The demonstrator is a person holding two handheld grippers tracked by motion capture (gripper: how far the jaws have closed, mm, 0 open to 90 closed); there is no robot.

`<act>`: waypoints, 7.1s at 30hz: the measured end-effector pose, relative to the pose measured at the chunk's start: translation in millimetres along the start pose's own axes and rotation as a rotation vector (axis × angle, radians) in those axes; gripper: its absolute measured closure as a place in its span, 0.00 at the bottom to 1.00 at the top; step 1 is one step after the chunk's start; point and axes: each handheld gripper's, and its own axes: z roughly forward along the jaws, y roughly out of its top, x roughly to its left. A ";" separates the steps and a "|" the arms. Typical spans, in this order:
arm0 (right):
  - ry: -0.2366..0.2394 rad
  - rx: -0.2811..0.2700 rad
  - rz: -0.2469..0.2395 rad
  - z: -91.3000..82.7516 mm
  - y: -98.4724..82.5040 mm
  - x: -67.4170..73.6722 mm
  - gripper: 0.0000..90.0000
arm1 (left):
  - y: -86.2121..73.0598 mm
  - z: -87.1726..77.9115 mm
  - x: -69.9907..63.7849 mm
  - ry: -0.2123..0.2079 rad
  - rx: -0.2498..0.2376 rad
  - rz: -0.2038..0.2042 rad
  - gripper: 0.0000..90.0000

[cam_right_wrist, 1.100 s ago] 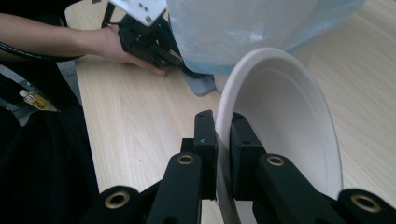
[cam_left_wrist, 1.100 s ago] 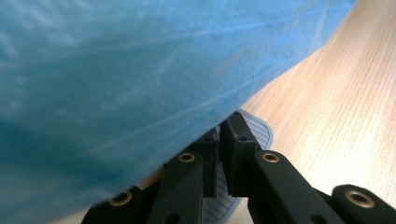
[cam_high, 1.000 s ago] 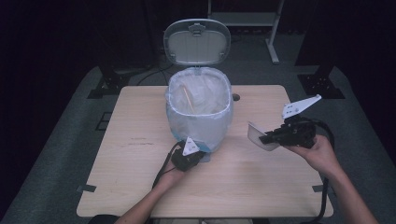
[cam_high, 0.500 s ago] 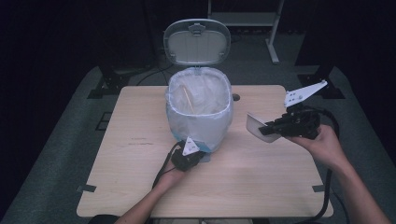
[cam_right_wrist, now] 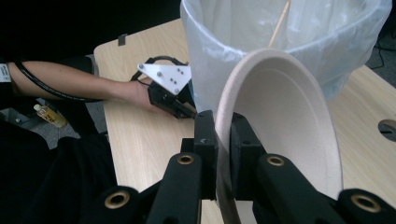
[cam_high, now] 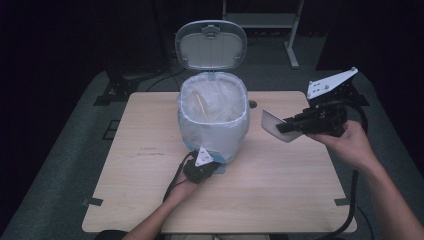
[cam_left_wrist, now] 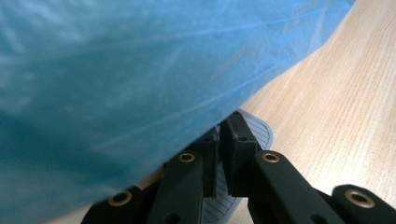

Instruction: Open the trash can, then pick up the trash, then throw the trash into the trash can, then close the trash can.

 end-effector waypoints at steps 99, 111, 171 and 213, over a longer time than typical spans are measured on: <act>0.024 0.106 -0.119 86.8 141.5 -16.4 0.66 | -0.1 0.1 1.4 -0.007 -0.002 0.002 0.95; -0.020 0.056 -0.080 53.7 94.0 -28.2 0.55 | -0.2 0.2 1.0 0.000 -0.003 -0.005 0.93; -0.169 0.014 0.176 57.3 -125.1 -62.9 0.36 | -14.3 -91.8 37.0 -0.110 0.013 -0.061 0.58; -0.232 -0.045 0.235 61.5 -202.3 -43.2 0.30 | -65.3 -144.0 77.8 0.075 -0.055 -0.210 0.35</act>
